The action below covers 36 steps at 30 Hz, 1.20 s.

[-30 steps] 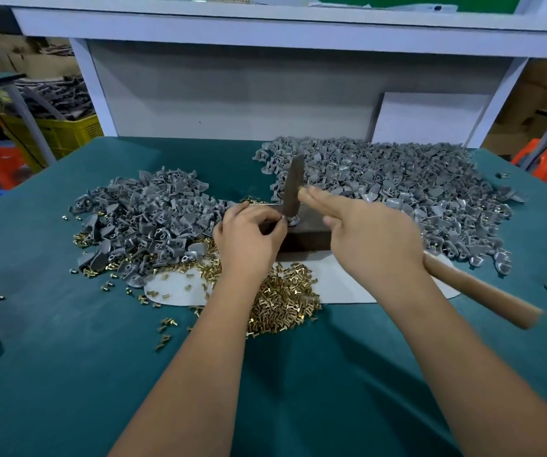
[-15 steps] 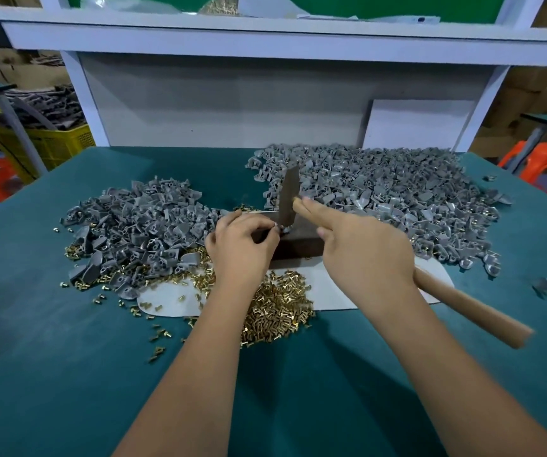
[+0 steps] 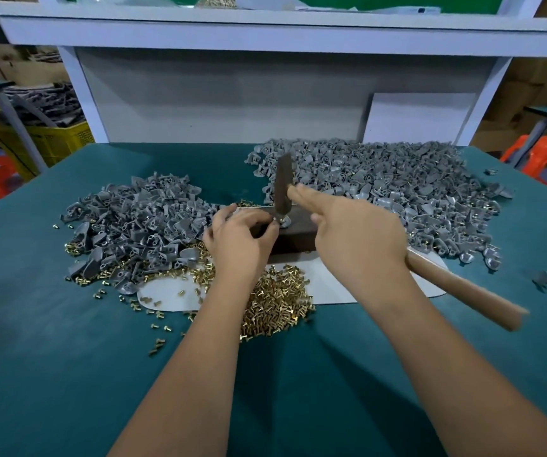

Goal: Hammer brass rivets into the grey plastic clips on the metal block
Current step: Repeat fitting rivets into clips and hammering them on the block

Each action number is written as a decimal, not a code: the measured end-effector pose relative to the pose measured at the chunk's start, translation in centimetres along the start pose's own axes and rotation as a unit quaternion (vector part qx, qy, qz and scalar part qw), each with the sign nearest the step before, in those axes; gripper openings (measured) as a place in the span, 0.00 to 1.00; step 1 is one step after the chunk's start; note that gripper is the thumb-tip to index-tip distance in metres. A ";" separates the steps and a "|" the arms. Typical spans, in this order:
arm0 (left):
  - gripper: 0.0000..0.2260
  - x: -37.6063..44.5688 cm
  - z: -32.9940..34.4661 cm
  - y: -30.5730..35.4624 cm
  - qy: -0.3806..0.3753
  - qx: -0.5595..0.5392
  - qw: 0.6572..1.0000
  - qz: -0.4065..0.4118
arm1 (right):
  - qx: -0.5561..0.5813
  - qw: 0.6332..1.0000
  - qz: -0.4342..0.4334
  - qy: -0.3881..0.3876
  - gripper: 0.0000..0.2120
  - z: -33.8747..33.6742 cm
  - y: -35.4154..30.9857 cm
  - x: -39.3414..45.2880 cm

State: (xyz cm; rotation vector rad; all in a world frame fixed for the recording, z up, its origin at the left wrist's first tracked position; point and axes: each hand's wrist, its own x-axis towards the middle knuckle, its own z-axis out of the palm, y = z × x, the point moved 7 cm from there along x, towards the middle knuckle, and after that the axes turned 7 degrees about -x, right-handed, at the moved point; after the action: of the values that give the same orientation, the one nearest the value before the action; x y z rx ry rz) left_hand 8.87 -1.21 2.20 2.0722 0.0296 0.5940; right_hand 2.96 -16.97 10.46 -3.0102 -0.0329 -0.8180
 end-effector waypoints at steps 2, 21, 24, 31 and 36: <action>0.03 0.1 0.1 -0.1 -0.005 -0.003 1.000 0.000 | 0.003 0.999 0.020 0.045 0.26 -1.3 0.2 0.2; 0.05 0.3 -0.2 0.1 -0.041 -0.034 0.998 -0.019 | 0.073 0.994 0.060 0.054 0.23 1.2 3.1 1.8; 0.08 0.4 -0.2 -0.1 -0.054 -0.069 0.995 -0.044 | 0.071 0.991 0.114 0.019 0.21 3.6 5.5 1.6; 0.11 0.4 -0.2 0.0 -0.057 -0.137 0.987 -0.066 | 0.039 0.978 0.186 -0.082 0.19 7.9 8.8 0.1; 0.11 0.3 -0.3 0.2 -0.065 -0.135 0.987 -0.058 | 0.007 0.977 0.191 -0.091 0.09 8.2 8.7 0.3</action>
State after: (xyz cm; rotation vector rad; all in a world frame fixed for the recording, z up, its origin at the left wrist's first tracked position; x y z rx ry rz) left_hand 8.94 -1.01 2.64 1.8281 -0.0058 0.3689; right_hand 7.58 -25.45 3.34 -2.9220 0.5159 -0.5015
